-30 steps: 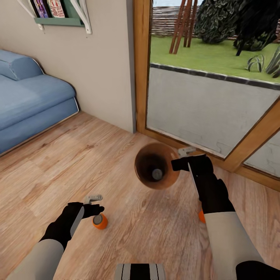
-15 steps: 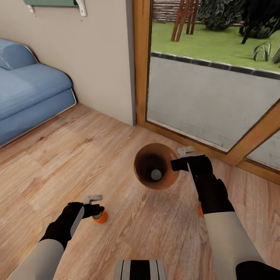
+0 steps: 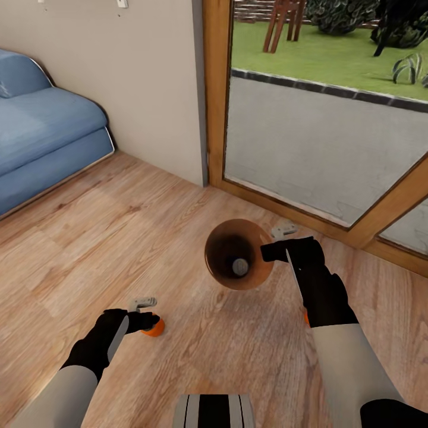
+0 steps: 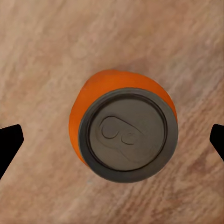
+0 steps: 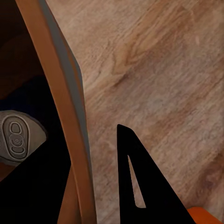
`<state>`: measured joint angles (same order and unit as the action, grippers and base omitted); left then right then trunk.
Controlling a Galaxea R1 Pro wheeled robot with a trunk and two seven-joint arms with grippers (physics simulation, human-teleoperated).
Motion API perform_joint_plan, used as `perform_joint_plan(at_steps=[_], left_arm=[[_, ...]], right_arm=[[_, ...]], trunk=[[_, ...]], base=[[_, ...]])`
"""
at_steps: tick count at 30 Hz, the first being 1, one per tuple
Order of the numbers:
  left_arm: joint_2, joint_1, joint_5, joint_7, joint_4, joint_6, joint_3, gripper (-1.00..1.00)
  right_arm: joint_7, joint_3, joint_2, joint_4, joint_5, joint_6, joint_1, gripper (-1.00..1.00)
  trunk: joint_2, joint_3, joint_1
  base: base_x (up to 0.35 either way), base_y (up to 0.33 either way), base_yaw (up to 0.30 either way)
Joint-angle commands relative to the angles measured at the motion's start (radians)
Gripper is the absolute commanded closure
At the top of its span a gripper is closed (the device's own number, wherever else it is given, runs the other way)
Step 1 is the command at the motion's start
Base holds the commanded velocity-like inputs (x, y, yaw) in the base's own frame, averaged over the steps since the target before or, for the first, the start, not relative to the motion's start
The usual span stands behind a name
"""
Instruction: Put the three can of soda from the living room inside the tash can in the kitchen.
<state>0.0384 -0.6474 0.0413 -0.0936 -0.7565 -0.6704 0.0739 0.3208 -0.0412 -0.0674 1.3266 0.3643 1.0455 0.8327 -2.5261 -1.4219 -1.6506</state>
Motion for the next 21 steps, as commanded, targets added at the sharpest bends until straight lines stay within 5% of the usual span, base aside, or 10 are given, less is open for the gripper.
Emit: perform_joint_plan(at_steps=[1,21], left_arm=[[0.0,0.0,0.0,0.0,0.0,0.0,0.0,-1.0],[0.0,0.001,0.0,0.0,-0.001,0.0,0.001,-1.0]], right_arm=[[0.0,-0.001,0.0,0.0,-0.016,0.002,0.0,1.0],[0.0,-0.002,0.0,-0.001,-0.016,0.002,-0.002,1.0]], trunk=[[0.0,0.0,0.0],[0.0,0.0,0.0]], base=[[0.0,0.0,0.0],[0.0,0.0,0.0]])
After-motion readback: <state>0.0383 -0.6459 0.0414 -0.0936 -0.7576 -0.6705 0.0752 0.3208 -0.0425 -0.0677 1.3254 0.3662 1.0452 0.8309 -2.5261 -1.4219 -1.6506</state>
